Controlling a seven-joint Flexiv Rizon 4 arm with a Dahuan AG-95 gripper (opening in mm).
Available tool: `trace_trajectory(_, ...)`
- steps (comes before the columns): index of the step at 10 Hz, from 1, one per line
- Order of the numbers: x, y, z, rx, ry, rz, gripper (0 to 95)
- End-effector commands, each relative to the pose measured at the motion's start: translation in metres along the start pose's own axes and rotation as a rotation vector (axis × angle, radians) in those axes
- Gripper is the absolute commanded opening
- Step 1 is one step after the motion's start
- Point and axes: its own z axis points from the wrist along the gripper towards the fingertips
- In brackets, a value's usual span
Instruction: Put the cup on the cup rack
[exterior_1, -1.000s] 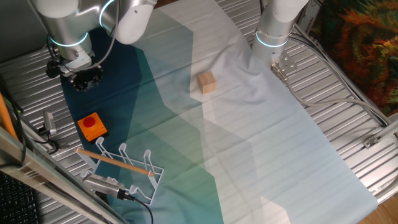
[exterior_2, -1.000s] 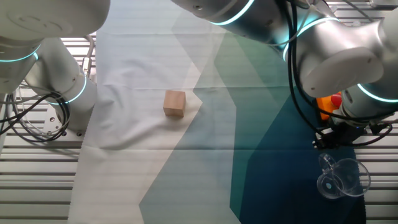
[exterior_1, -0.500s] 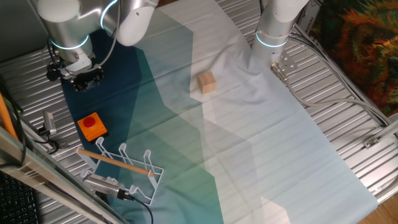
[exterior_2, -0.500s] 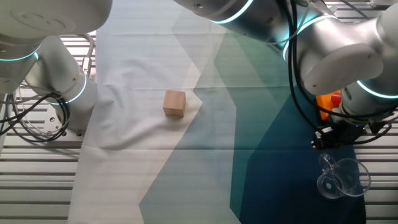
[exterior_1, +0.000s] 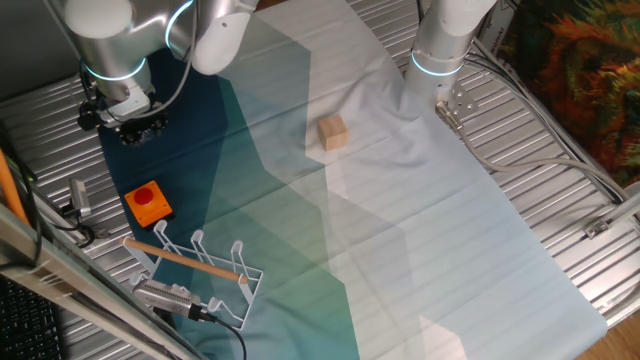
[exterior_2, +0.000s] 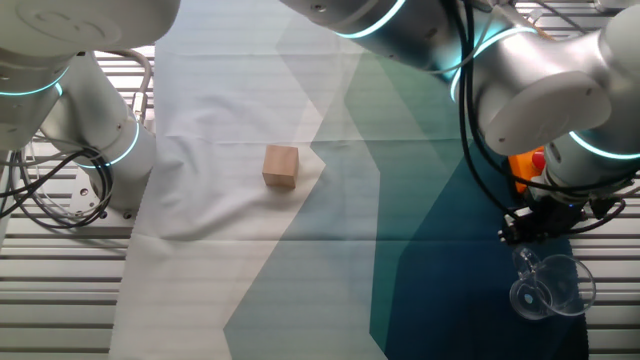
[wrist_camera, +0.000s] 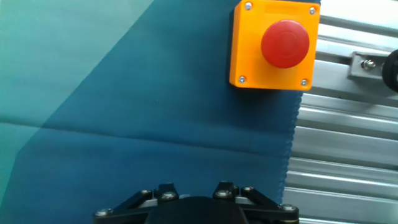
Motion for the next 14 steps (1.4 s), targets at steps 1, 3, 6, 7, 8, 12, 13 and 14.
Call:
trace_trajectory(1, 0.000, 0.001, 0.001, 0.001, 0.002, 0.002, 38.0)
trace_trajectory(3, 0.001, 0.001, 0.005, 0.002, 0.003, 0.003, 38.0)
trace_trajectory(6, 0.004, 0.003, 0.006, 0.003, 0.003, 0.003, 38.0)
trace_trajectory(7, 0.007, 0.004, 0.006, 0.003, -0.001, 0.001, 38.0)
trace_trajectory(8, 0.009, 0.005, 0.006, 0.004, 0.001, 0.002, 38.0)
trace_trajectory(12, 0.011, 0.009, 0.009, 0.006, 0.000, 0.013, 19.0)
trace_trajectory(13, 0.011, 0.009, 0.010, 0.005, 0.004, 0.011, 19.0)
trace_trajectory(14, 0.011, 0.010, 0.011, 0.006, 0.000, 0.013, 19.0)
